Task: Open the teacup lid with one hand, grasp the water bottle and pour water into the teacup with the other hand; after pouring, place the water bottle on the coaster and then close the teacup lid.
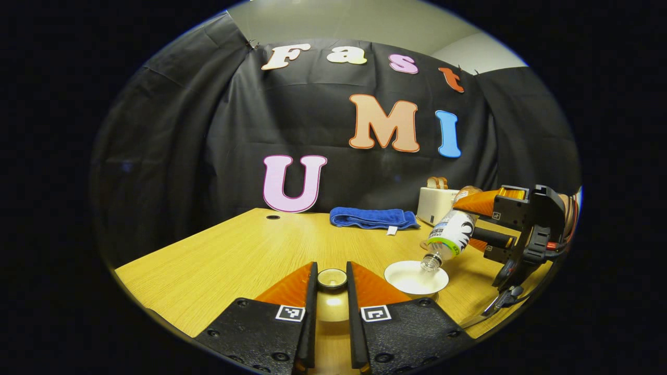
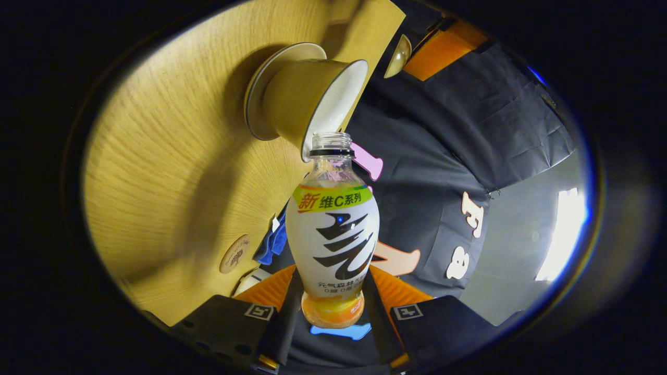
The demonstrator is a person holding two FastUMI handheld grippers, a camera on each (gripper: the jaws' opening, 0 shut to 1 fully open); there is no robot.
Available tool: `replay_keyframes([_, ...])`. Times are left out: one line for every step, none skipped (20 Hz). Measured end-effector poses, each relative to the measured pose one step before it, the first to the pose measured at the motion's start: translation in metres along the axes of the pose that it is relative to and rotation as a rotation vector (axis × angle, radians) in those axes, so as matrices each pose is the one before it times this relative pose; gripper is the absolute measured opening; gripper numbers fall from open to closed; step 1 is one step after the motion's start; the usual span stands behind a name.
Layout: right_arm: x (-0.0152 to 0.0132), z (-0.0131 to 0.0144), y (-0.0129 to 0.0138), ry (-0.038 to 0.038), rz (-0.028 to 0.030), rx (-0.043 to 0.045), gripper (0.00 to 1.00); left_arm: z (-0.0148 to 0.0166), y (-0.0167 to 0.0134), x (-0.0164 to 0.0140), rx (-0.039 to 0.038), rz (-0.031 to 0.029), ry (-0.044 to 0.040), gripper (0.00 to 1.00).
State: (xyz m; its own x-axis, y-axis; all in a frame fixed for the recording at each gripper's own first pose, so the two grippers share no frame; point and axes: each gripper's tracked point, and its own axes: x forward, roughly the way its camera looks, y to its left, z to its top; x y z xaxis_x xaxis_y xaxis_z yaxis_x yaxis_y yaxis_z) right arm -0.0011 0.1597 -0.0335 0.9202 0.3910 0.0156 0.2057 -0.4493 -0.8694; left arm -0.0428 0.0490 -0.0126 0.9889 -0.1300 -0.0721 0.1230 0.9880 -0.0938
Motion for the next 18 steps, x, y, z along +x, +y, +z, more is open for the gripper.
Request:
replay_keyframes([0.00059,-0.00065,0.00003,-0.00249,0.00047,-0.00620,0.67,0.00005,0.00012,0.00047,-0.00016,0.00074,-0.00086,0.24])
replay_keyframes([0.00041,0.00022,-0.00058,-0.00297,-0.00190,-0.00928,0.67,-0.00016,-0.00051,0.00080,0.00032,-0.00040,0.00108,0.24])
replay_keyframes([0.00018,0.00069,-0.00079,-0.00385,-0.00169,-0.01170,0.67,-0.00031,0.00008,-0.00067,-0.00091,-0.00109,0.00046,0.24])
replay_keyframes([0.00050,0.00001,-0.00109,-0.00610,-0.00149,-0.01523,0.67,-0.00014,-0.00076,-0.00071,-0.00099,-0.00116,0.00190,0.24])
replay_keyframes([0.00042,0.00064,-0.00139,-0.00408,-0.00522,-0.01554,0.67,-0.00114,-0.00017,0.00004,-0.00300,0.00003,0.00317,0.24])
replay_keyframes([-0.00047,0.00091,-0.00090,-0.00340,-0.00402,-0.00335,0.67,-0.00048,-0.00033,-0.00095,-0.00375,0.00128,0.00479,0.24])
replay_keyframes([0.00021,-0.00161,0.00181,-0.00042,0.00196,0.00806,0.67,-0.00029,0.00000,0.00054,-0.00088,0.00320,0.00463,0.24])
replay_keyframes([0.00055,-0.00020,-0.00015,0.00208,0.00056,0.01094,0.67,-0.00030,0.00078,-0.00110,0.00274,0.00382,0.00273,0.24])
replay_keyframes([-0.00012,-0.00011,0.00086,0.00204,-0.00125,0.01296,0.67,0.00078,0.00050,0.00017,0.00389,0.00296,0.00069,0.24])
replay_keyframes([-0.00021,-0.00070,0.00190,0.00256,0.00357,0.02003,0.67,0.00106,-0.00009,-0.00070,0.00370,0.00270,-0.00104,0.24])
replay_keyframes([-0.00038,-0.00012,0.00312,0.00242,0.01086,0.02823,0.67,0.00160,-0.00278,-0.00041,0.00377,-0.00018,-0.00228,0.24])
replay_keyframes([0.00027,0.00016,0.00320,0.00025,0.02125,0.04468,0.67,0.00212,-0.00260,0.00067,0.00382,-0.00126,-0.00407,0.24])
replay_keyframes([-0.00006,-0.00082,0.00476,0.00426,0.02511,0.05928,0.68,0.00222,-0.00258,0.00057,0.00469,-0.00328,-0.00403,0.24])
replay_keyframes([0.00069,-0.00203,0.00471,0.00677,0.03088,0.06266,0.68,0.00247,-0.00272,0.00120,0.00167,-0.00379,-0.00499,0.24])
replay_keyframes([0.00174,-0.00176,0.00210,0.00738,0.01262,0.05895,0.67,0.00107,-0.00212,0.00117,0.00115,-0.00325,-0.00169,0.24])
replay_keyframes([-0.00225,0.00086,0.00406,0.00112,0.01010,0.05350,0.68,0.00126,-0.00195,0.00226,0.00053,-0.00258,-0.00033,0.24])
replay_keyframes([-0.00115,0.00018,0.00320,0.00120,0.00495,0.05275,0.68,-0.00016,-0.00172,0.00123,0.00023,-0.00195,0.00206,0.24])
replay_keyframes([-0.00168,0.00133,0.00516,0.00465,0.00891,0.05212,0.68,0.00129,-0.00140,0.00140,0.00113,-0.00140,0.00075,0.24])
